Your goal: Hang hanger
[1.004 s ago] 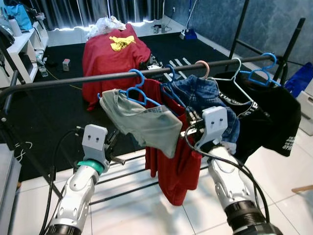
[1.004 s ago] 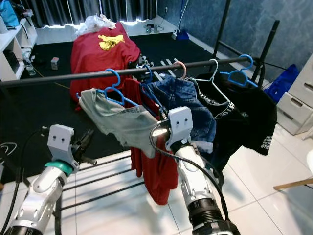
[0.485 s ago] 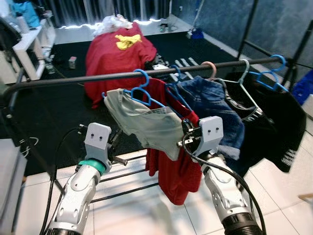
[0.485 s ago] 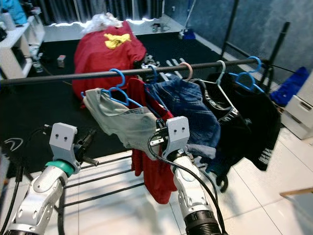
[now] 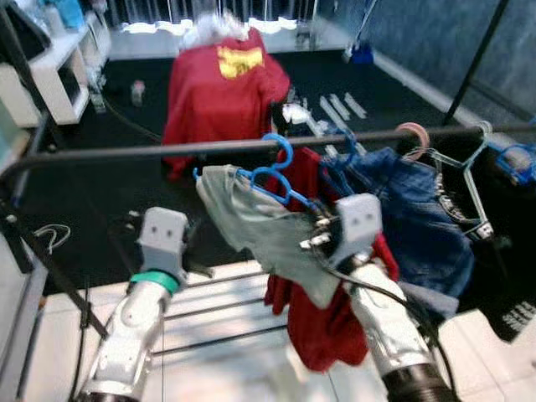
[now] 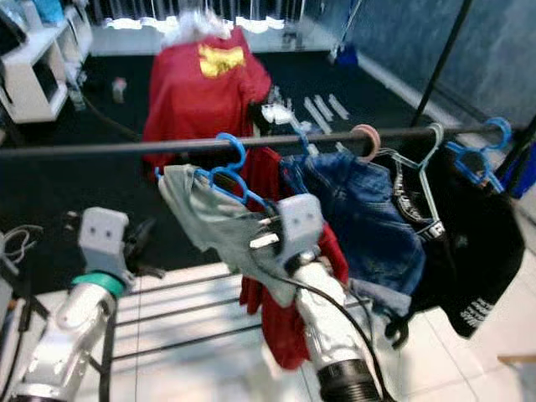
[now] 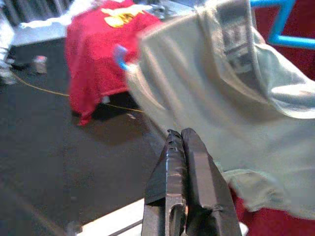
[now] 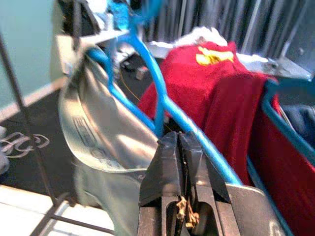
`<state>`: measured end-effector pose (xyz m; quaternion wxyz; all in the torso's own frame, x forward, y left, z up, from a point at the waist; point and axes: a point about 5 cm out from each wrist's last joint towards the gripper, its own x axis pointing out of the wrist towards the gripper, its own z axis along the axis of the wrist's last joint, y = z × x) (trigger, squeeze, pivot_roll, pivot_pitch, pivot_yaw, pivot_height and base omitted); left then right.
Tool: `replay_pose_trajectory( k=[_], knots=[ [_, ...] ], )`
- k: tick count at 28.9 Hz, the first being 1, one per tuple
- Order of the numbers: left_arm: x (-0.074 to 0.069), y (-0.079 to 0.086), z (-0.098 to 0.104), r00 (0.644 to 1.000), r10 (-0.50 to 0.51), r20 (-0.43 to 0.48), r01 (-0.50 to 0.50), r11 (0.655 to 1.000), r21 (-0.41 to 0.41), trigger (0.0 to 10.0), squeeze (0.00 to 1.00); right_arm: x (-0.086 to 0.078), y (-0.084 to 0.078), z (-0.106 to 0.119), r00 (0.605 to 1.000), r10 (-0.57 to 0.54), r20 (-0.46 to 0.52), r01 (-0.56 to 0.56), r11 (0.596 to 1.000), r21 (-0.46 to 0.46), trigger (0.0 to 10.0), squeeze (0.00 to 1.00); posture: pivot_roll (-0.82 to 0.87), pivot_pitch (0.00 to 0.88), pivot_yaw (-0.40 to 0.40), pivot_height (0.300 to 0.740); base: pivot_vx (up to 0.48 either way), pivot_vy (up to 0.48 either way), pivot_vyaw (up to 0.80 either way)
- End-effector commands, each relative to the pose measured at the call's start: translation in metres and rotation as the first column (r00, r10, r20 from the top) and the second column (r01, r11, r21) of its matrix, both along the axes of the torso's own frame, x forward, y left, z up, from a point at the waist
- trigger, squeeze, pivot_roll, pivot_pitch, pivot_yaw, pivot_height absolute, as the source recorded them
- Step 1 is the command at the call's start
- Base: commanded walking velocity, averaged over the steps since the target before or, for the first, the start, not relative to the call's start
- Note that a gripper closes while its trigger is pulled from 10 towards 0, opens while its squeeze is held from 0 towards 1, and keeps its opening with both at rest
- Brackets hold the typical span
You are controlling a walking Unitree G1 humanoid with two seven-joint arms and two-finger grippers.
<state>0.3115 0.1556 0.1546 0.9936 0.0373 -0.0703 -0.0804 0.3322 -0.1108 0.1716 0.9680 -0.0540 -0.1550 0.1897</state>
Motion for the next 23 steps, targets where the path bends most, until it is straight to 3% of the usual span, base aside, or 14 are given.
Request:
replay_pose_trajectory(
  k=[1,8,23],
  knots=[
    [-0.002,-0.001,-0.005,1.0,-0.002,-0.014,0.002,1.0,0.007,10.0,0.0,-0.005,0.0,0.001,1.0,0.027,0.014,-0.027,1.0,-0.014,10.0,0.0,-0.08,0.069,0.046,0.74,0.0,0.0,0.0],
    [-0.003,-0.001,-0.006,1.0,-0.001,-0.016,0.001,1.0,0.007,10.0,0.0,-0.012,0.004,0.005,0.997,0.055,0.047,-0.052,0.997,-0.058,10.0,0.0,-0.08,0.072,0.044,0.74,0.0,0.0,0.0],
    [-0.002,0.001,-0.002,1.0,0.002,-0.007,-0.002,1.0,0.027,10.0,0.0,-0.013,0.004,0.01,0.997,0.056,0.052,-0.054,0.998,-0.042,10.0,0.0,-0.08,0.069,0.048,0.74,0.0,0.0,0.0]
  ],
)
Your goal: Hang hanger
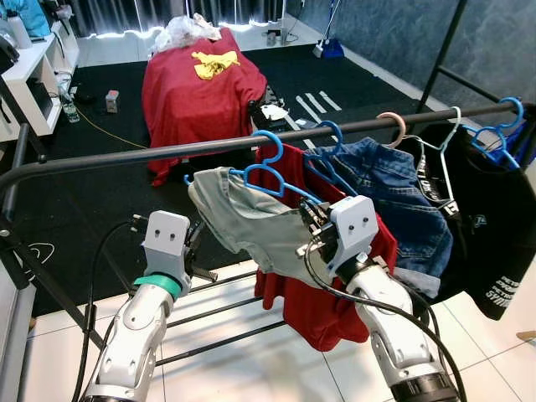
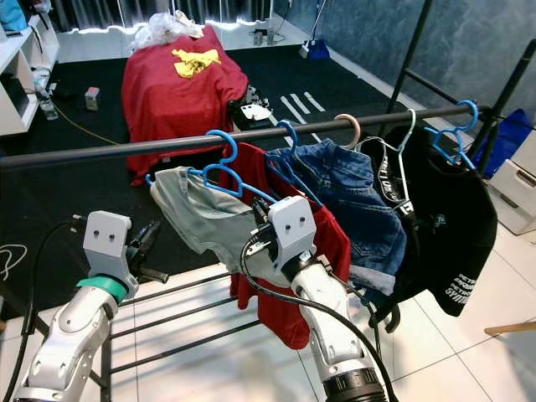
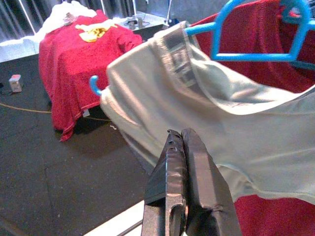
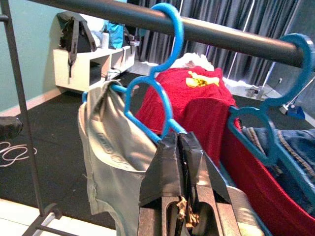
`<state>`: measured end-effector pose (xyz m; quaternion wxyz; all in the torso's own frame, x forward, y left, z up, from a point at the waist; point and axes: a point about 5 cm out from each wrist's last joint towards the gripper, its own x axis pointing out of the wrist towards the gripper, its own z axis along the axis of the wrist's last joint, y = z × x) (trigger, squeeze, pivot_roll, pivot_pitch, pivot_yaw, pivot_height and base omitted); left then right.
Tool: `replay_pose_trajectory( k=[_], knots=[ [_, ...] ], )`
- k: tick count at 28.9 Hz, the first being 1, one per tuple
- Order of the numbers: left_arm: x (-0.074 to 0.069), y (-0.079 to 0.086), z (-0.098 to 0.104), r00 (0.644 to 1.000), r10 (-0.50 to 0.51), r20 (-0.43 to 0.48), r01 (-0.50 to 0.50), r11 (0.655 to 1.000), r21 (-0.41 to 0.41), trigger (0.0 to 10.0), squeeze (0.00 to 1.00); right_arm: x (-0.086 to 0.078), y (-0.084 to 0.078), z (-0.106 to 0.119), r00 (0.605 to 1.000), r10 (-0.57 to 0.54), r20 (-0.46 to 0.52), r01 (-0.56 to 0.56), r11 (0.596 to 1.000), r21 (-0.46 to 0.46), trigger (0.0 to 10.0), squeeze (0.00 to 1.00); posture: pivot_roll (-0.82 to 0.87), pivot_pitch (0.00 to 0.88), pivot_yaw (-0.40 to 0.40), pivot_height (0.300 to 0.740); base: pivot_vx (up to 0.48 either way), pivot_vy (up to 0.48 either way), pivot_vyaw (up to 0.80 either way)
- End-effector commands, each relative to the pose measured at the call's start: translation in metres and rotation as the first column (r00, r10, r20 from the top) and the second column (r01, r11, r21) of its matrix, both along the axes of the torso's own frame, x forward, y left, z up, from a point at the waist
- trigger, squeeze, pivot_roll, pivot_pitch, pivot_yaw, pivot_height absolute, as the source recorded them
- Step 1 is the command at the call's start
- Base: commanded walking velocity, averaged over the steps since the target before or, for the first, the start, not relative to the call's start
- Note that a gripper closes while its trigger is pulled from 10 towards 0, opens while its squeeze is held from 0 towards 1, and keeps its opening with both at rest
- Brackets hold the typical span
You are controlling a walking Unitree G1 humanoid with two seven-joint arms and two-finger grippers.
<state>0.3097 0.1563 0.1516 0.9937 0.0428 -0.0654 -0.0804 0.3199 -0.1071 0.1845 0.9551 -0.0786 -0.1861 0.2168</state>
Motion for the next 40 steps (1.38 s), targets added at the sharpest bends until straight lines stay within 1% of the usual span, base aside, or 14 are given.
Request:
replay_pose_trajectory(
  k=[1,7,10,13,15,16,18,20,24,29,31,32,34,40],
  knots=[
    [0.0,0.0,0.002,1.0,-0.001,0.002,0.001,1.0,0.014,10.0,0.0,-0.001,0.0,-0.003,1.0,0.002,-0.019,-0.002,1.0,0.005,10.0,0.0,-0.07,0.065,0.051,0.74,0.0,0.0,0.0],
    [0.0,0.0,0.004,1.0,0.0,0.001,0.0,1.0,0.015,10.0,0.0,-0.002,-0.001,0.001,1.0,0.007,-0.008,-0.007,1.0,-0.005,10.0,0.0,-0.07,0.06,0.051,0.74,0.0,0.0,0.0],
    [-0.003,0.002,0.014,0.999,-0.041,0.022,0.041,0.999,0.031,10.0,0.0,-0.006,-0.004,0.015,0.999,0.028,0.033,-0.027,0.999,-0.027,10.0,0.0,-0.07,0.057,0.052,0.74,0.0,0.0,0.0],
    [-0.004,0.003,0.017,0.998,-0.052,0.031,0.051,0.998,0.04,10.0,0.0,-0.007,-0.006,0.02,0.999,0.031,0.044,-0.03,0.999,-0.026,10.0,0.0,-0.07,0.055,0.052,0.74,0.0,0.0,0.0],
    [-0.007,0.004,0.025,0.996,-0.066,0.053,0.063,0.996,0.057,10.0,0.0,-0.005,-0.013,0.03,0.998,0.01,0.058,-0.013,0.999,0.039,10.0,0.0,-0.07,0.053,0.052,0.74,0.0,0.0,0.0],
    [-0.007,0.004,0.025,0.996,-0.066,0.053,0.063,0.996,0.057,10.0,0.0,-0.005,-0.013,0.03,0.998,0.01,0.058,-0.013,0.999,0.039,10.0,0.0,-0.07,0.053,0.052,0.74,0.0,0.0,0.0],
    [-0.005,0.002,0.028,0.996,-0.063,0.067,0.058,0.996,0.071,10.0,0.0,-0.001,-0.017,0.033,0.999,-0.009,0.052,0.004,0.996,0.083,10.0,0.0,-0.06,0.047,0.049,0.74,0.0,0.0,0.0],
    [-0.003,-0.001,0.028,0.996,-0.044,0.076,0.039,0.997,0.066,10.0,0.0,0.002,-0.016,0.031,0.999,-0.01,0.044,0.006,0.996,0.087,10.0,0.0,-0.06,0.041,0.048,0.74,0.0,-0.18,0.0],
    [-0.002,-0.004,0.026,0.996,-0.038,0.076,0.033,0.998,0.059,10.0,0.0,0.002,-0.014,0.029,0.999,-0.006,0.038,0.003,0.996,0.086,10.0,0.0,-0.07,0.039,0.05,0.74,0.0,-0.369,0.0],
    [-0.001,-0.005,0.023,0.998,-0.033,0.053,0.03,0.998,0.049,10.0,0.0,-0.001,-0.013,0.025,1.0,0.001,0.016,-0.003,0.996,0.085,10.0,0.0,-0.07,0.037,0.054,0.74,0.0,0.0,0.0],
    [0.0,-0.004,0.022,0.999,-0.03,0.032,0.029,0.999,0.039,10.0,0.0,-0.003,-0.011,0.021,0.999,0.038,-0.014,-0.037,0.997,0.072,10.0,0.0,-0.07,0.038,0.056,0.74,0.0,0.0,0.0],
    [0.0,-0.004,0.022,0.999,-0.03,0.032,0.029,0.999,0.039,10.0,0.0,-0.003,-0.011,0.021,0.999,0.038,-0.014,-0.037,0.997,0.072,10.0,0.0,-0.07,0.038,0.056,0.74,0.0,0.0,0.0],
    [0.001,-0.003,0.022,0.999,-0.021,0.024,0.021,0.999,0.036,10.0,0.0,-0.006,-0.007,0.017,0.995,0.086,-0.041,-0.084,0.995,0.053,10.0,0.0,-0.07,0.043,0.053,0.74,0.0,0.0,0.0],
    [0.001,-0.003,0.021,1.0,-0.009,0.019,0.008,0.999,0.036,10.0,0.0,-0.009,-0.002,0.012,0.989,0.131,-0.062,-0.129,0.991,0.037,10.0,0.0,-0.07,0.045,0.05,0.74,0.0,0.0,0.0]
  ],
)
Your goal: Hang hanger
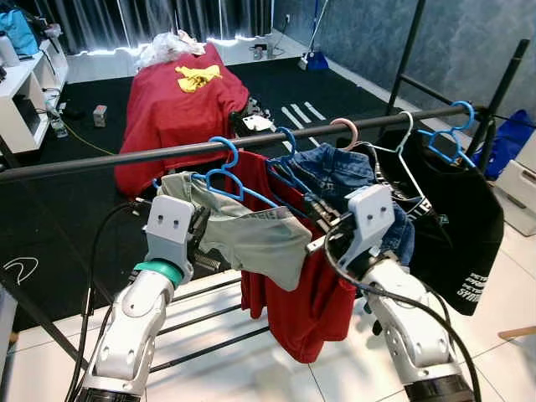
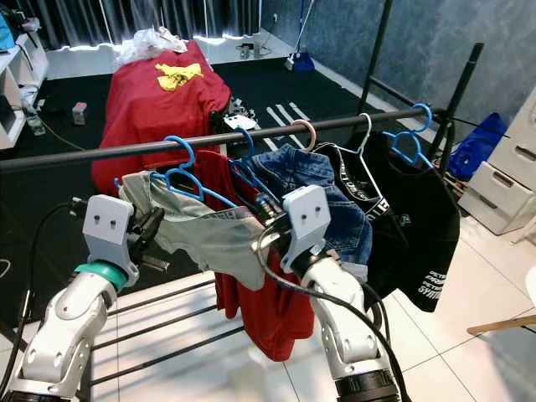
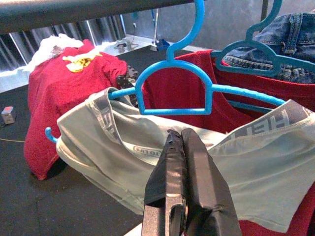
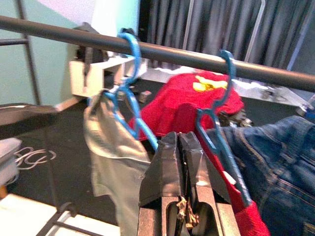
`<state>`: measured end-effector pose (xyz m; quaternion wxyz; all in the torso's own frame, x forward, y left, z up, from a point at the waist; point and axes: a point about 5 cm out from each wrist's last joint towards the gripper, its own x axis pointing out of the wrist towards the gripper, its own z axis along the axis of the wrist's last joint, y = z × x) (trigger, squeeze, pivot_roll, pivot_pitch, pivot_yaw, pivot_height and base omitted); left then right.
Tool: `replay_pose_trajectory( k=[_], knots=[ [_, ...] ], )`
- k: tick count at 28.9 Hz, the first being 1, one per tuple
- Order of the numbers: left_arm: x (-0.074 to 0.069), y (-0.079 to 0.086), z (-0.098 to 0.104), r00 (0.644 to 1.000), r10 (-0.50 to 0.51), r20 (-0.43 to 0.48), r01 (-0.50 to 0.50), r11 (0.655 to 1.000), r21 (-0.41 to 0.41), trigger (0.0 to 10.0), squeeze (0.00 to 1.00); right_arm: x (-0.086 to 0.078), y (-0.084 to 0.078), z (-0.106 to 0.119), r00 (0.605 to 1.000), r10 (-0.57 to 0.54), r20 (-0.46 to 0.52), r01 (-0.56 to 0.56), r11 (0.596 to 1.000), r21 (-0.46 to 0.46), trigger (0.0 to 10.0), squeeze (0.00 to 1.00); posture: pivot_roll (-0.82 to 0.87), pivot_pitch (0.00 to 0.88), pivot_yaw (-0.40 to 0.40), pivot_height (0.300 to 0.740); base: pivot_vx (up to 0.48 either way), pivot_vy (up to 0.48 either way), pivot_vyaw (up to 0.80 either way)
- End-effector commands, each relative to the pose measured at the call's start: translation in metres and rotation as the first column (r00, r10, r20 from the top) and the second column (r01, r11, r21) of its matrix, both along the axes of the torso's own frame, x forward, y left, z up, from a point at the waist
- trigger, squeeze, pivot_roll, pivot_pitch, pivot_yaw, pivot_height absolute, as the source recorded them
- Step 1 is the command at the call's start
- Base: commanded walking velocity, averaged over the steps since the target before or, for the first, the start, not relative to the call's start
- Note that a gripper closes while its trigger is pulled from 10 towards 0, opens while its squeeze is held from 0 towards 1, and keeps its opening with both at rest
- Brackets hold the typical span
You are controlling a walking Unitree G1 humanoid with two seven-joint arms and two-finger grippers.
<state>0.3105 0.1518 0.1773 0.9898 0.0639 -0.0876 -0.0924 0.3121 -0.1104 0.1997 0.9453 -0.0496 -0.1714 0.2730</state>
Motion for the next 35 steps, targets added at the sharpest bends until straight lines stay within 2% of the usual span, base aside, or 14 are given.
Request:
replay_pose_trajectory(
  k=[1,10,11,15,17,18,19,23,26,28,31,34,35],
  knots=[
    [0.0,0.002,-0.006,0.999,0.017,-0.03,-0.018,1.0,-0.003,10.0,0.0,-0.002,0.002,-0.004,1.0,0.016,-0.024,-0.016,1.0,0.003,10.0,0.0,-0.07,0.046,0.05,0.74,0.0,0.0,0.0],
    [0.0,0.005,-0.009,0.999,0.027,-0.044,-0.027,1.0,0.012,10.0,0.0,0.006,0.006,-0.007,0.999,0.025,-0.039,-0.025,1.0,-0.014,10.0,0.0,-0.06,0.055,0.054,0.74,0.0,0.0,0.0],
    [0.002,0.01,-0.01,0.998,0.048,-0.049,-0.047,0.999,0.024,10.0,0.0,0.019,0.003,-0.003,0.998,0.002,-0.056,-0.001,1.0,0.006,10.0,1.0,-0.05,0.063,0.052,0.74,0.0,0.0,0.0],
    [0.002,0.012,-0.01,0.997,0.058,-0.05,-0.057,0.998,0.029,10.0,0.0,0.025,0.002,-0.002,0.998,-0.007,-0.067,0.009,1.0,0.021,10.0,1.0,-0.05,0.063,0.052,0.74,0.0,0.0,0.0],
    [0.001,0.021,-0.011,0.995,0.083,-0.053,-0.08,0.996,0.043,10.0,0.0,0.039,0.002,-0.002,0.991,0.029,-0.128,-0.019,0.997,0.078,10.0,1.0,-0.02,0.079,0.044,0.74,0.0,0.0,0.0],
    [0.001,0.021,-0.011,0.995,0.083,-0.053,-0.08,0.996,0.043,10.0,0.0,0.039,0.002,-0.002,0.991,0.029,-0.128,-0.019,0.997,0.078,10.0,1.0,-0.02,0.079,0.044,0.74,0.0,0.0,0.0],
    [-0.001,0.027,-0.011,0.993,0.101,-0.054,-0.098,0.994,0.054,10.0,0.0,0.044,0.006,-0.003,0.986,0.068,-0.149,-0.057,0.996,0.075,10.0,1.0,-0.01,0.083,0.042,0.74,0.0,0.0,0.0],
    [-0.001,0.027,-0.011,0.993,0.101,-0.054,-0.098,0.994,0.054,10.0,0.0,0.044,0.006,-0.003,0.986,0.068,-0.149,-0.057,0.996,0.075,10.0,1.0,-0.01,0.083,0.042,0.74,0.0,0.0,0.0],
    [-0.009,0.039,-0.012,0.988,0.144,-0.056,-0.14,0.988,0.069,10.0,0.0,0.055,0.012,0.0,0.972,0.147,-0.184,-0.139,0.989,0.055,10.0,1.0,0.03,0.101,0.02,0.74,0.0,0.0,0.0],
    [-0.009,0.039,-0.012,0.988,0.144,-0.056,-0.14,0.988,0.069,10.0,0.0,0.055,0.012,0.0,0.972,0.147,-0.184,-0.139,0.989,0.055,10.0,1.0,0.03,0.101,0.02,0.74,0.0,0.0,0.0],
    [-0.015,0.043,-0.013,0.985,0.164,-0.056,-0.16,0.984,0.075,10.0,0.0,0.062,0.014,0.008,0.957,0.219,-0.191,-0.22,0.975,0.014,10.0,1.0,0.04,0.11,0.017,0.74,0.0,0.0,0.0],
    [-0.016,0.043,-0.013,0.985,0.165,-0.056,-0.161,0.984,0.075,10.0,0.0,0.063,0.014,0.012,0.951,0.246,-0.188,-0.25,0.968,0.005,10.0,1.0,0.04,0.112,0.018,0.74,0.0,0.0,0.0],
    [-0.016,0.042,-0.013,0.985,0.165,-0.055,-0.16,0.984,0.076,10.0,0.0,0.063,0.014,0.015,0.945,0.271,-0.185,-0.277,0.961,-0.007,10.0,0.0,0.04,0.113,0.016,0.74,0.0,0.0,0.0]
  ],
)
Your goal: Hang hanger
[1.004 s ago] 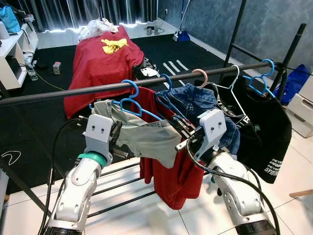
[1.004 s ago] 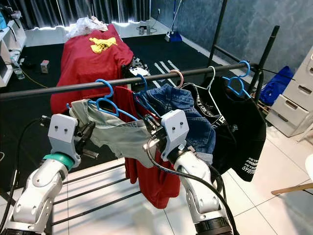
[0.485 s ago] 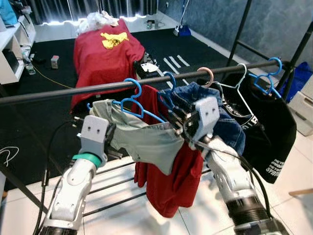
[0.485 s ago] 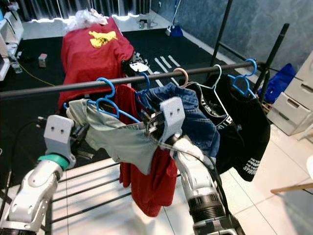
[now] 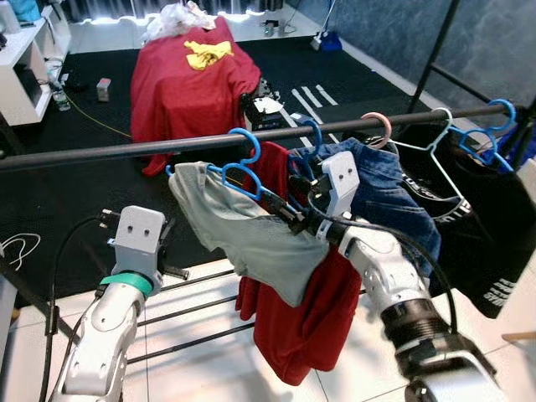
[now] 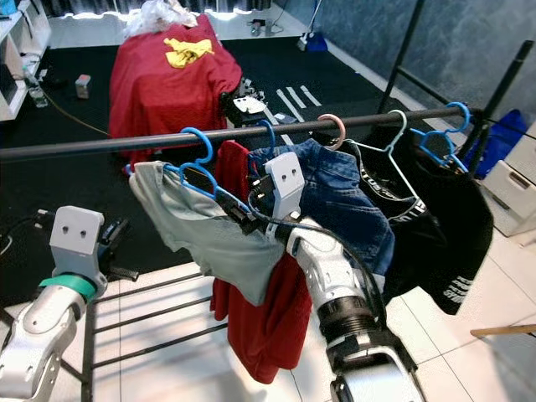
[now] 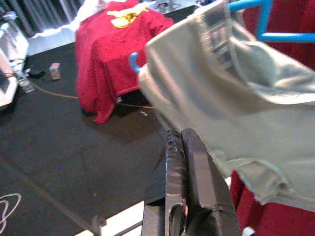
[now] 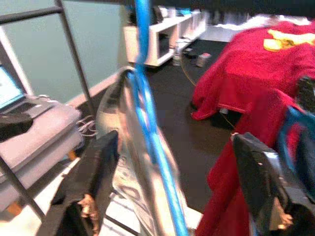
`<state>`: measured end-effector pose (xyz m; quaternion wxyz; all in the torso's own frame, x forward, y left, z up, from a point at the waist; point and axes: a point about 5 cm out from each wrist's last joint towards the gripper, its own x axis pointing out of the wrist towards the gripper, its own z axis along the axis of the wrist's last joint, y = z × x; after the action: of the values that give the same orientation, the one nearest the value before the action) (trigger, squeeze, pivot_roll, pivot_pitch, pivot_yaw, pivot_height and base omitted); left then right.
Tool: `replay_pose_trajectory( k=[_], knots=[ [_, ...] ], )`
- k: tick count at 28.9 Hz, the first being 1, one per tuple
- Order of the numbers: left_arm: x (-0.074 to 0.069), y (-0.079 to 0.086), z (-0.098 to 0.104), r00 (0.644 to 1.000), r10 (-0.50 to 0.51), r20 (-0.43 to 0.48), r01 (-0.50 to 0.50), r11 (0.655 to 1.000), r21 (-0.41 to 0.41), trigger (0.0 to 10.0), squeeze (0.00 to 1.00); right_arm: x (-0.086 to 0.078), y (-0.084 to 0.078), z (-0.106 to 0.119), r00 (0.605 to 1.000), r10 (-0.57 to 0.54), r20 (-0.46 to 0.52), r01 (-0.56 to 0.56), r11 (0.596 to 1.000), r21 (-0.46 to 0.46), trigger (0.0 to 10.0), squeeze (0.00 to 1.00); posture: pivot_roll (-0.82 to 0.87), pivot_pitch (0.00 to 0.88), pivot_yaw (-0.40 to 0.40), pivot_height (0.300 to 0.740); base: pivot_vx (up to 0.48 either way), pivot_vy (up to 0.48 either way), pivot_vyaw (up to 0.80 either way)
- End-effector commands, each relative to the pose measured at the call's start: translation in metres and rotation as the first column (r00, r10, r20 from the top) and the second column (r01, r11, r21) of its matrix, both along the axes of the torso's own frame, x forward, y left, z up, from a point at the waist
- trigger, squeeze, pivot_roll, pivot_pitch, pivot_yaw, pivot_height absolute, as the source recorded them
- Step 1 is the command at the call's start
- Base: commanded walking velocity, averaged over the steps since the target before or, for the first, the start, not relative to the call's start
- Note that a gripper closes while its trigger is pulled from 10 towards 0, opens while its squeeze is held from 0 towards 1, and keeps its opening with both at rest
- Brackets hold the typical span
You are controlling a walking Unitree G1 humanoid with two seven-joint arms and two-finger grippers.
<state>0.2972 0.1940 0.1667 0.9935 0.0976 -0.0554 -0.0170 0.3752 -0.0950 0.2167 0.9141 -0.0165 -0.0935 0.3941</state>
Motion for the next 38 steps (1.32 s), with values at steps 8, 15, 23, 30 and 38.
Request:
replay_pose_trajectory(
  k=[8,15,23,30,38],
  knots=[
    [0.0,-0.003,-0.001,1.0,-0.009,-0.012,0.009,1.0,0.009,10.0,0.0,0.004,-0.002,-0.013,0.998,0.023,-0.053,-0.025,0.998,-0.056,4.5,0.0,0.03,0.113,0.027,0.74,0.0,0.0,0.0],
    [-0.001,-0.007,0.0,1.0,-0.019,-0.01,0.019,1.0,0.002,10.0,0.0,0.018,-0.007,-0.011,0.996,-0.028,-0.085,0.02,0.995,-0.096,2.5,0.0,0.04,0.11,0.027,0.74,0.0,0.0,0.0],
    [-0.003,-0.009,-0.001,1.0,-0.016,-0.011,0.015,1.0,-0.004,10.0,0.0,0.023,-0.001,0.002,0.999,0.005,-0.052,-0.012,0.991,-0.131,0.0,0.0,0.05,0.112,0.01,0.74,0.0,0.0,0.0],
    [-0.003,-0.012,-0.003,1.0,-0.012,-0.012,0.011,1.0,-0.016,10.0,0.0,0.019,0.005,0.0,0.995,0.09,-0.043,-0.097,0.98,-0.176,0.0,0.0,0.04,0.107,0.005,0.74,0.0,0.0,0.0],
    [-0.001,-0.015,-0.003,1.0,-0.021,-0.012,0.02,0.999,-0.025,10.0,0.0,0.02,0.002,0.024,0.992,0.114,0.06,-0.105,0.986,-0.126,0.0,0.0,0.01,0.102,0.008,0.74,0.0,0.0,0.0]
  ],
)
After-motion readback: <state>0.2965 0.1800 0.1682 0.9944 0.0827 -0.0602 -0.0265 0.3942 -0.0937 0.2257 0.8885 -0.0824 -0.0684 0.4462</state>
